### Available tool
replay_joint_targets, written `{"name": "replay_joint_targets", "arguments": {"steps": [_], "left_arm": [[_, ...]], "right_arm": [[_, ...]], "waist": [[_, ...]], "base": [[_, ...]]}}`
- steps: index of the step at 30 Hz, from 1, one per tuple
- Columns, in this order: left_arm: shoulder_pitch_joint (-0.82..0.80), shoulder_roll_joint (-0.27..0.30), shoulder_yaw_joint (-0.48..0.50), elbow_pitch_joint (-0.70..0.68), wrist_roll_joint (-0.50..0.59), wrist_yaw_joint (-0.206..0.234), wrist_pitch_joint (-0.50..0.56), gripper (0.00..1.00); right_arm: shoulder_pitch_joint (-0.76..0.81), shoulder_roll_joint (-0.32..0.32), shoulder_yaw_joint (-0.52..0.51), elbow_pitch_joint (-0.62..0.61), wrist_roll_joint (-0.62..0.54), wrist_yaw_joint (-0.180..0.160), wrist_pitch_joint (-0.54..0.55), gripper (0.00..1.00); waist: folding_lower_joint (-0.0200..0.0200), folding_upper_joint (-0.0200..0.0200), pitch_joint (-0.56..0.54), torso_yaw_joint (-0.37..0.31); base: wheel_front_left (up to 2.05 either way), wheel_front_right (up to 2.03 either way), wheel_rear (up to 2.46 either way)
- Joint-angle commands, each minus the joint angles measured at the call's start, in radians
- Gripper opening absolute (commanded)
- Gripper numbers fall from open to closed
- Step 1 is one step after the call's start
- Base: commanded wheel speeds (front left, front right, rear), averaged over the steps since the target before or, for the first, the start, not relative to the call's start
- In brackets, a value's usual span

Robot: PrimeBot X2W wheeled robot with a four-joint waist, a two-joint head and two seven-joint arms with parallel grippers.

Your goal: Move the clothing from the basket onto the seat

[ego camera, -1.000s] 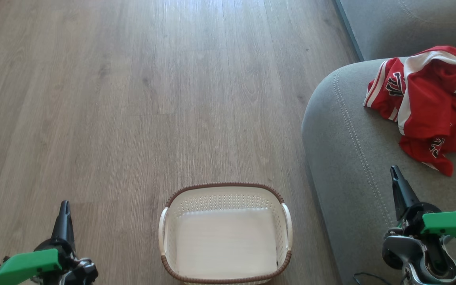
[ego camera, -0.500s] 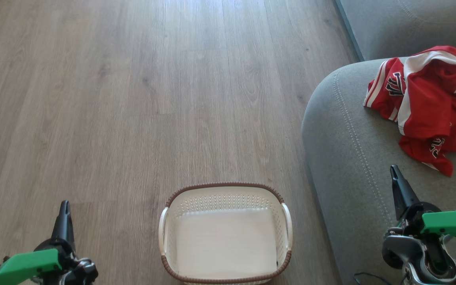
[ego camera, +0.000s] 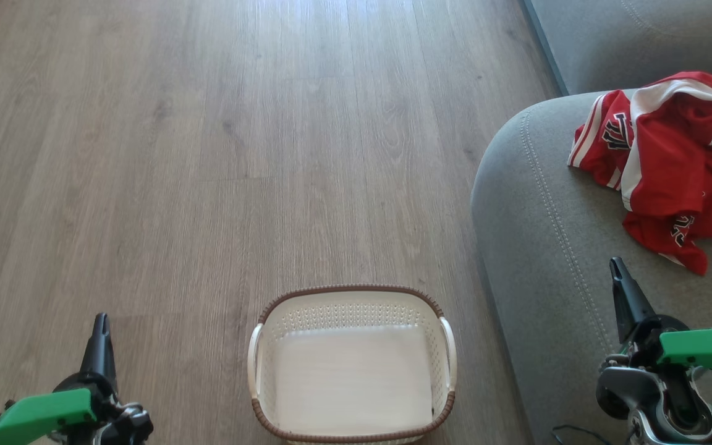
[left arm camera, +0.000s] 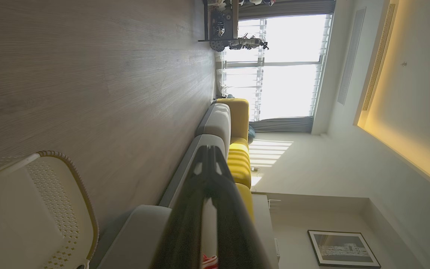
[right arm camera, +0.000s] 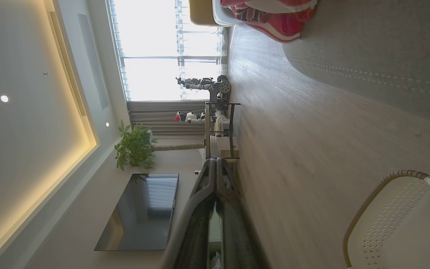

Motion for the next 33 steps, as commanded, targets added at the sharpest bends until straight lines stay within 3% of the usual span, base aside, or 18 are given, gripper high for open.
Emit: {"name": "replay_joint_targets", "arguments": {"steps": [1, 33], "left_arm": [[-0.047, 0.01, 0.035, -0.037, 0.0, -0.009, 0.008, 0.0], [-0.047, 0.01, 0.035, -0.038, 0.0, -0.009, 0.008, 0.0]], "right_arm": [[-0.051, -0.022, 0.026, -0.04, 0.008, 0.0, -0.005, 0.0], [-0.049, -0.052, 0.067, -0.046, 0.044, 0.0, -0.037, 0.0]], "waist": [[0.0, 0.0, 0.0, 0.0], [0.0, 0.0, 0.0, 0.0]], "base": [[0.0, 0.0, 0.0], [0.0, 0.0, 0.0]]}}
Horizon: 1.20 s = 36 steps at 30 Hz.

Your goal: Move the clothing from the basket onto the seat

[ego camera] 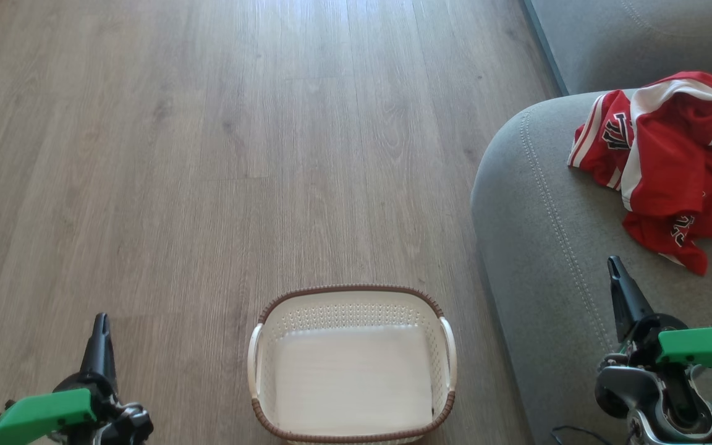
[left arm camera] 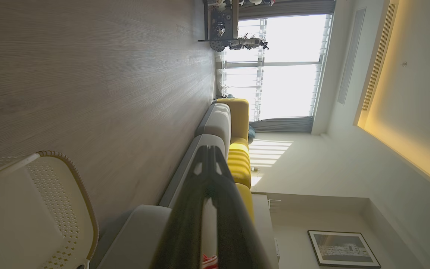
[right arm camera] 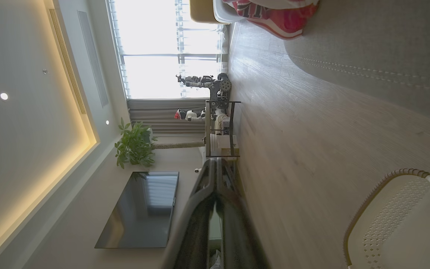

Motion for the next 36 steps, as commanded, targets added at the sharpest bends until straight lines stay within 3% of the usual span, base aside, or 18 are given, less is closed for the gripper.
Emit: {"name": "replay_joint_targets", "arguments": {"steps": [1, 36], "left_arm": [[-0.047, 0.01, 0.035, -0.038, 0.0, -0.009, 0.008, 0.0], [-0.047, 0.01, 0.035, -0.038, 0.0, -0.009, 0.008, 0.0]], "right_arm": [[-0.049, -0.022, 0.02, -0.039, 0.01, 0.0, -0.009, 0.0], [-0.047, -0.065, 0.077, -0.051, 0.059, 0.0, -0.054, 0.0]], "waist": [[0.0, 0.0, 0.0, 0.0], [0.0, 0.0, 0.0, 0.0]], "base": [[0.0, 0.0, 0.0], [0.0, 0.0, 0.0]]}}
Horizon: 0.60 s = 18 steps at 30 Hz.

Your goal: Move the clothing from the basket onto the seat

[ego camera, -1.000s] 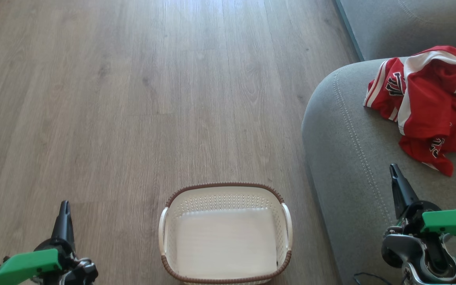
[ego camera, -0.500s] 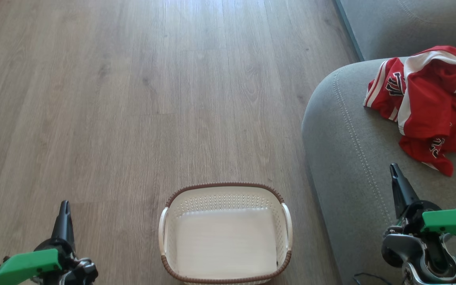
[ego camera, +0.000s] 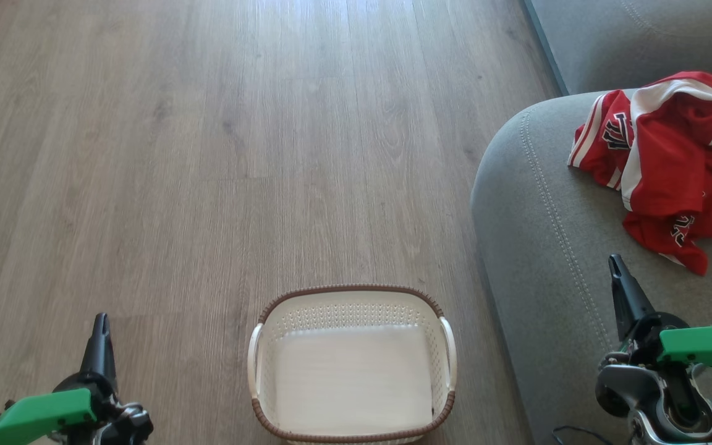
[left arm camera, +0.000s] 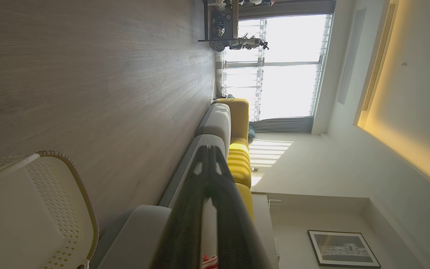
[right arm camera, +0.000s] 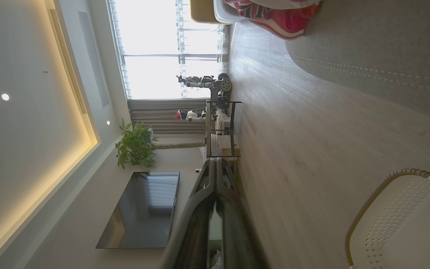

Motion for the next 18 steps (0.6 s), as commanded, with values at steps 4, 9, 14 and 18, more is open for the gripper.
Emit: {"name": "replay_joint_targets", "arguments": {"steps": [4, 9, 14, 18], "left_arm": [[-0.047, 0.01, 0.035, -0.038, 0.0, -0.009, 0.008, 0.0], [-0.047, 0.01, 0.035, -0.038, 0.0, -0.009, 0.008, 0.0], [-0.047, 0.01, 0.035, -0.038, 0.0, -0.009, 0.008, 0.0], [-0.047, 0.01, 0.035, -0.038, 0.0, -0.009, 0.008, 0.0]], "right_arm": [[-0.047, -0.027, 0.027, -0.041, 0.012, 0.0, -0.014, 0.0], [-0.047, -0.034, 0.035, -0.043, 0.02, 0.0, -0.021, 0.0], [-0.047, -0.041, 0.044, -0.045, 0.028, 0.0, -0.028, 0.0], [-0.047, -0.046, 0.052, -0.047, 0.034, 0.0, -0.034, 0.0]], "waist": [[0.0, 0.0, 0.0, 0.0], [0.0, 0.0, 0.0, 0.0], [0.0, 0.0, 0.0, 0.0], [0.0, 0.0, 0.0, 0.0]], "base": [[0.0, 0.0, 0.0], [0.0, 0.0, 0.0], [0.0, 0.0, 0.0], [0.0, 0.0, 0.0]]}}
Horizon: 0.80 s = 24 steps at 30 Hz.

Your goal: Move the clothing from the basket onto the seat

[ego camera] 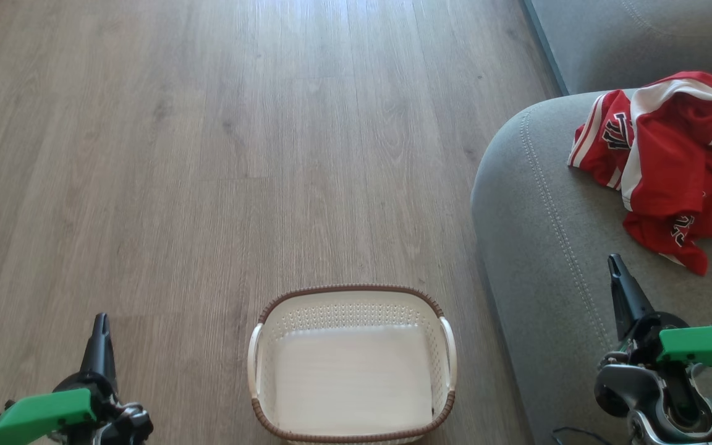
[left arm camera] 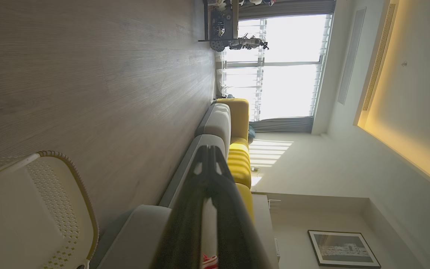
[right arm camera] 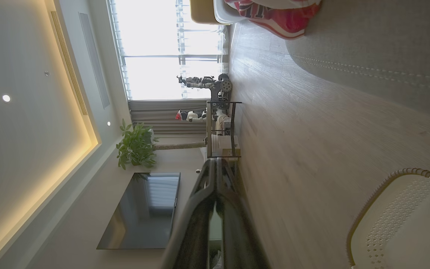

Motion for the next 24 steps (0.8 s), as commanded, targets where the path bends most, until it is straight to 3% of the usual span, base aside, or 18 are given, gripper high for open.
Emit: {"name": "replay_joint_targets", "arguments": {"steps": [1, 24], "left_arm": [[-0.047, 0.01, 0.035, -0.038, 0.0, -0.009, 0.008, 0.0], [-0.047, 0.01, 0.035, -0.039, 0.0, -0.008, 0.008, 0.0]], "right_arm": [[-0.047, -0.026, 0.02, -0.039, 0.007, 0.0, -0.008, 0.0], [-0.048, -0.057, 0.06, -0.05, 0.042, 0.0, -0.041, 0.0]], "waist": [[0.0, 0.0, 0.0, 0.0], [0.0, 0.0, 0.0, 0.0]], "base": [[0.0, 0.0, 0.0], [0.0, 0.0, 0.0]]}}
